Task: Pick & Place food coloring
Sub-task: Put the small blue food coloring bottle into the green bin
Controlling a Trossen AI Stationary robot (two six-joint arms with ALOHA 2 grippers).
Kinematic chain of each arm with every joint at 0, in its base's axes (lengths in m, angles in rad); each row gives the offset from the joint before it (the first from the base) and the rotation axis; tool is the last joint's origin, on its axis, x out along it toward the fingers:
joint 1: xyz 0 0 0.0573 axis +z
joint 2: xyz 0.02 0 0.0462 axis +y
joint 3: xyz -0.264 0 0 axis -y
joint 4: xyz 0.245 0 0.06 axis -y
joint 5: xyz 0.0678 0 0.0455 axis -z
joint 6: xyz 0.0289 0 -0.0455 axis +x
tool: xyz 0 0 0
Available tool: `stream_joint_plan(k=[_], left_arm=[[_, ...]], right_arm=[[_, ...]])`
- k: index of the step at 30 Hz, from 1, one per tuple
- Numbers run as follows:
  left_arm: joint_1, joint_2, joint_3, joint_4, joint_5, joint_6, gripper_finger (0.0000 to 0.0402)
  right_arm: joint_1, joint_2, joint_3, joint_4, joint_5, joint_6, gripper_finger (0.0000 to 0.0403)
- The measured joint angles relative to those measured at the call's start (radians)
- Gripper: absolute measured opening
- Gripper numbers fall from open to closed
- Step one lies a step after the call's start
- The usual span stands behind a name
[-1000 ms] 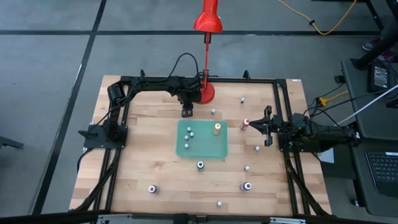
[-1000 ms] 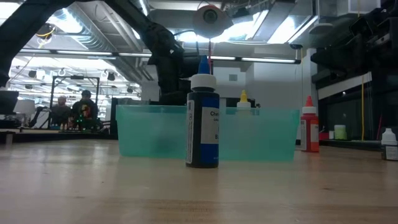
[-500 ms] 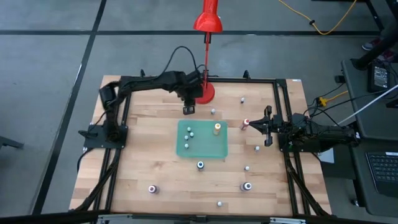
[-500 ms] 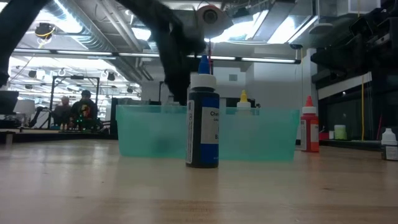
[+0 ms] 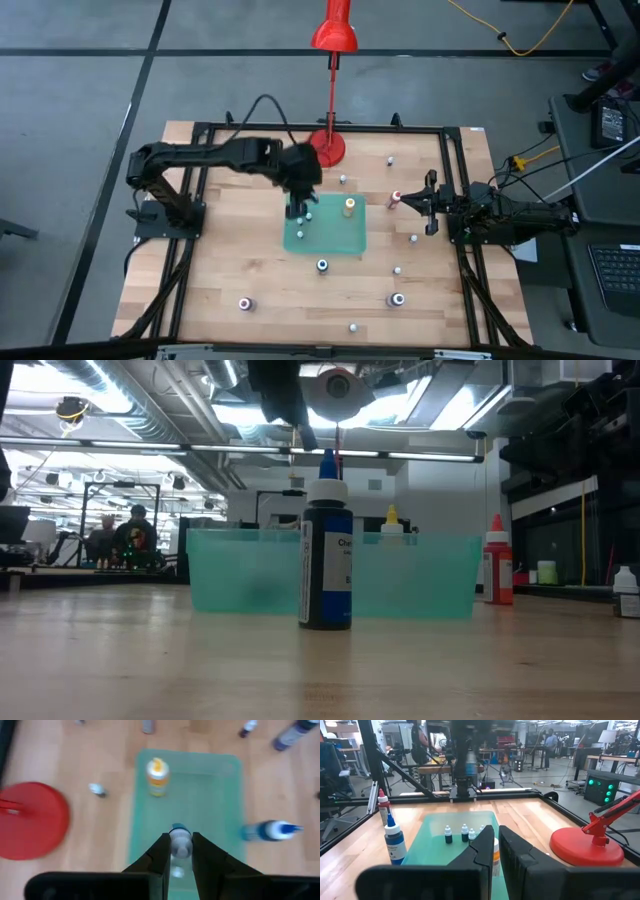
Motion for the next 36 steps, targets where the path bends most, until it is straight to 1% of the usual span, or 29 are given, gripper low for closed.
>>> stream_joint_plan(k=[2,7,12,15,20,25,27,30,34,36], left_arm=[[-0.045,0.005,0.000,-0.003,-0.007,-0.048,0.0055],[-0.143,0.062,0.000,-0.005,-0.074,-0.114,0.0055],[-0.219,0.143,-0.001,0.002,-0.100,-0.077,0.0055],[-0.251,0.198,-0.001,0.006,-0.125,-0.010,0.0055],[-0.247,0.292,-0.001,0.049,-0.157,0.082,0.0055],[-0.232,0.345,-0.001,0.018,-0.160,0.083,0.0055],[-0.230,0.348,-0.002,-0.013,-0.168,0.081,0.0056],[-0.230,0.336,-0.002,-0.015,-0.171,0.079,0.0056],[-0.239,0.291,-0.002,-0.012,-0.171,0.069,0.0056],[-0.248,0.263,-0.020,-0.001,-0.170,0.096,0.0056]], right_arm=[[0.000,0.000,0.000,0.000,0.000,0.000,0.0031],[0.000,0.000,0.000,0.000,0.000,0.000,0.0031],[0.000,0.000,0.000,0.000,0.000,0.000,0.0031],[0.000,0.000,0.000,0.000,0.000,0.000,0.0031],[0.000,0.000,0.000,0.000,0.000,0.000,0.0031],[0.000,0.000,0.000,0.000,0.000,0.000,0.0031],[0.000,0.000,0.000,0.000,0.000,0.000,0.0031],[0.000,0.000,0.000,0.000,0.000,0.000,0.0031],[0.000,0.000,0.000,0.000,0.000,0.000,0.0031],[0.000,0.000,0.000,0.000,0.000,0.000,0.0031]])
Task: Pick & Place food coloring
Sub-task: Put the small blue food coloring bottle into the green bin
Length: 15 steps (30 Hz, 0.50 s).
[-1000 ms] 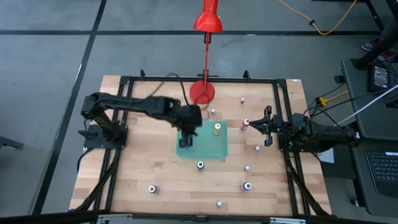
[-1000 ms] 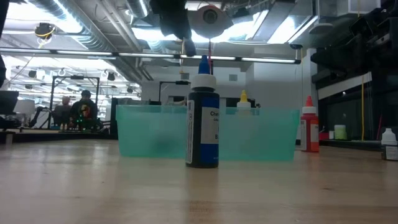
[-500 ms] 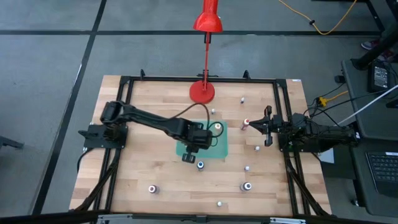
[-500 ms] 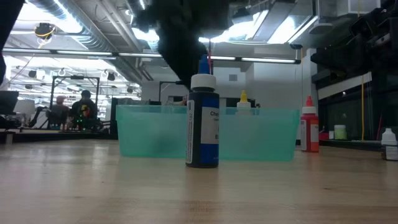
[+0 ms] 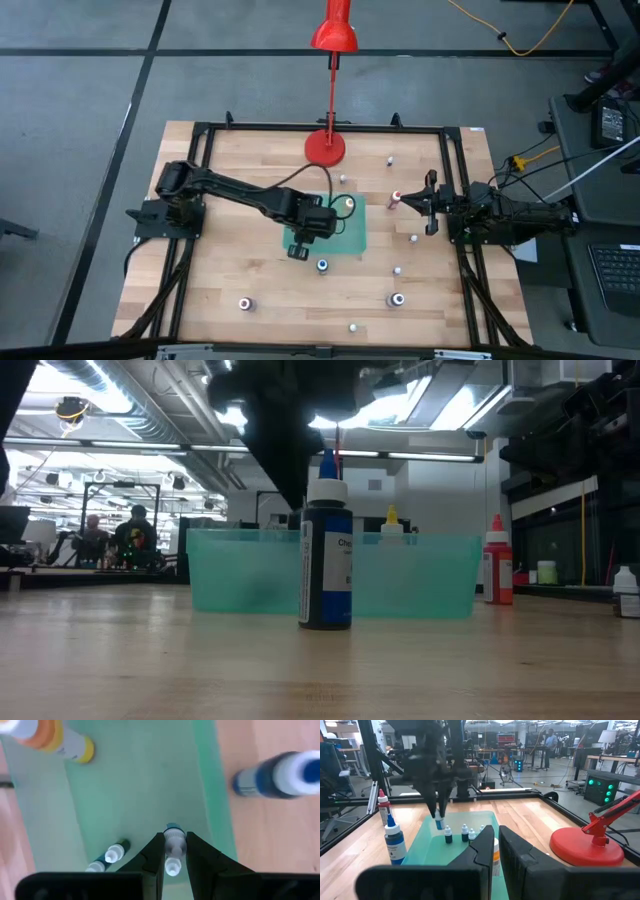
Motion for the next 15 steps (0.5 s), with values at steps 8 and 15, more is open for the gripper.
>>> stream_joint_plan(k=[8,15], left_arm=[[-0.003,-0.185,-0.321,0.406,0.046,0.000,0.0056],[0.035,-0.209,-0.334,0.425,-0.025,-0.045,0.0056]], right_arm=[[0.000,0.000,0.000,0.000,0.000,0.000,0.0031],[0.000,0.000,0.000,0.000,0.000,0.000,0.0031]])
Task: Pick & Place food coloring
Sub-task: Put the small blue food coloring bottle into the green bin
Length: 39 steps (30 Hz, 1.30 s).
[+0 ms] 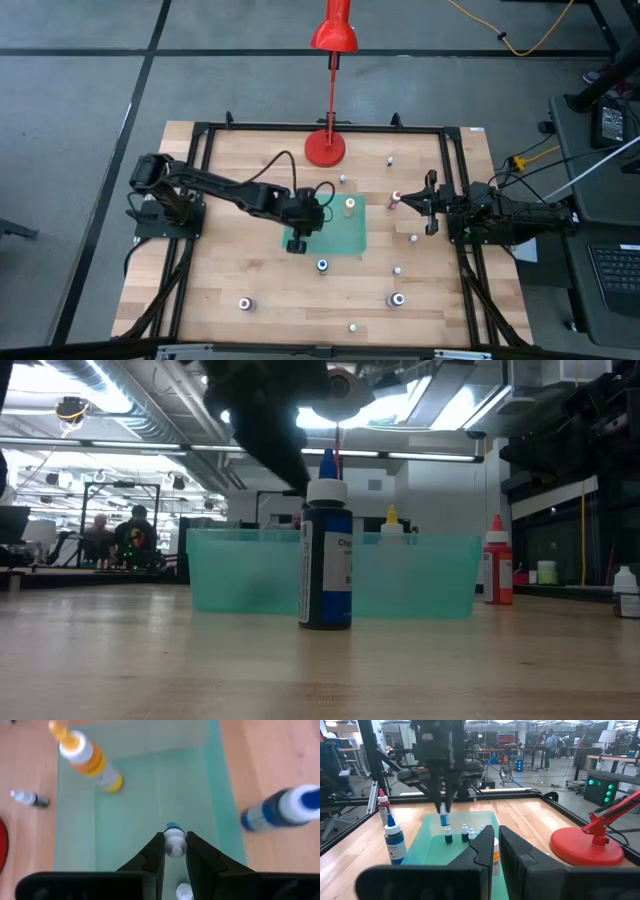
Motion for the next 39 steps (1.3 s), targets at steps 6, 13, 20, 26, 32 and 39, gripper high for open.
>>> stream_joint_plan(k=[6,13,20,26,32,39], left_arm=[[0.019,0.045,0.001,-0.059,0.006,0.000,0.0056],[0.040,0.109,0.001,-0.049,0.027,0.002,0.0056],[0.041,0.133,0.002,-0.049,0.035,-0.023,0.0056],[0.041,0.133,-0.001,-0.067,0.026,-0.052,0.0056],[0.032,0.133,-0.021,-0.065,0.025,-0.130,0.0056],[0.009,0.133,-0.021,-0.059,0.017,-0.191,0.0056]], right_arm=[[0.000,0.000,0.000,0.000,0.000,0.000,0.0031],[0.000,0.000,0.000,0.000,0.000,0.000,0.0031],[0.000,0.000,0.000,0.000,0.000,0.000,0.0031],[0.000,0.000,0.000,0.000,0.000,0.000,0.0031],[0.000,0.000,0.000,0.000,0.000,0.000,0.0031],[0.000,0.000,0.000,0.000,0.000,0.000,0.0031]])
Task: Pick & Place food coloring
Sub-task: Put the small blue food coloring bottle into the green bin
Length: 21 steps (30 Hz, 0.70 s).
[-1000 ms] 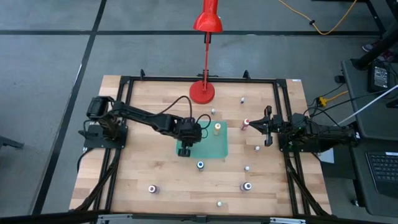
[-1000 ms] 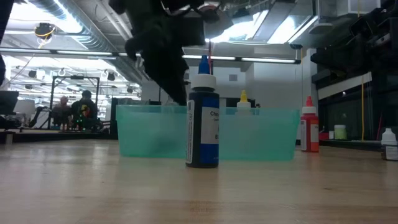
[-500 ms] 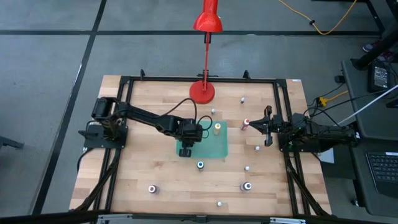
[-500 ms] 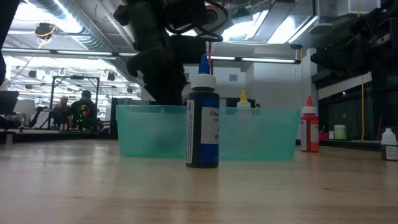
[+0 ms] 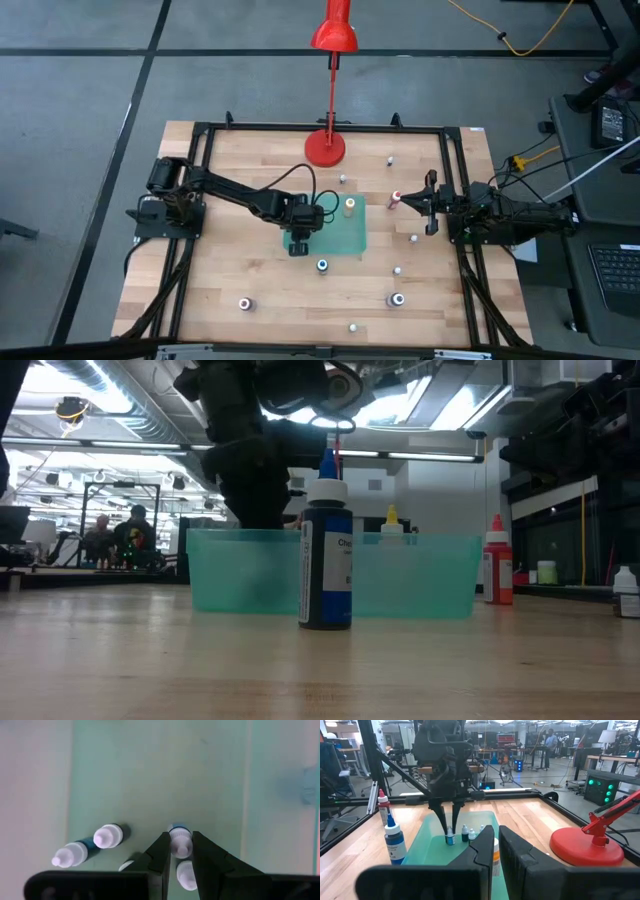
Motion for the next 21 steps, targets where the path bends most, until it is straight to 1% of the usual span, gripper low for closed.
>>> stream_joint_plan(k=[5,14,21], left_arm=[[-0.001,0.000,0.000,0.000,-0.041,-0.033,0.0056],[0.000,0.000,0.001,0.000,-0.053,-0.051,0.0056],[0.000,0.000,0.004,0.031,-0.051,-0.061,0.0056]], right_arm=[[0.000,0.000,0.000,0.000,0.000,0.000,0.0031],[0.000,0.000,0.000,0.000,0.000,0.000,0.0031],[0.000,0.000,0.000,0.000,0.000,0.000,0.0031]])
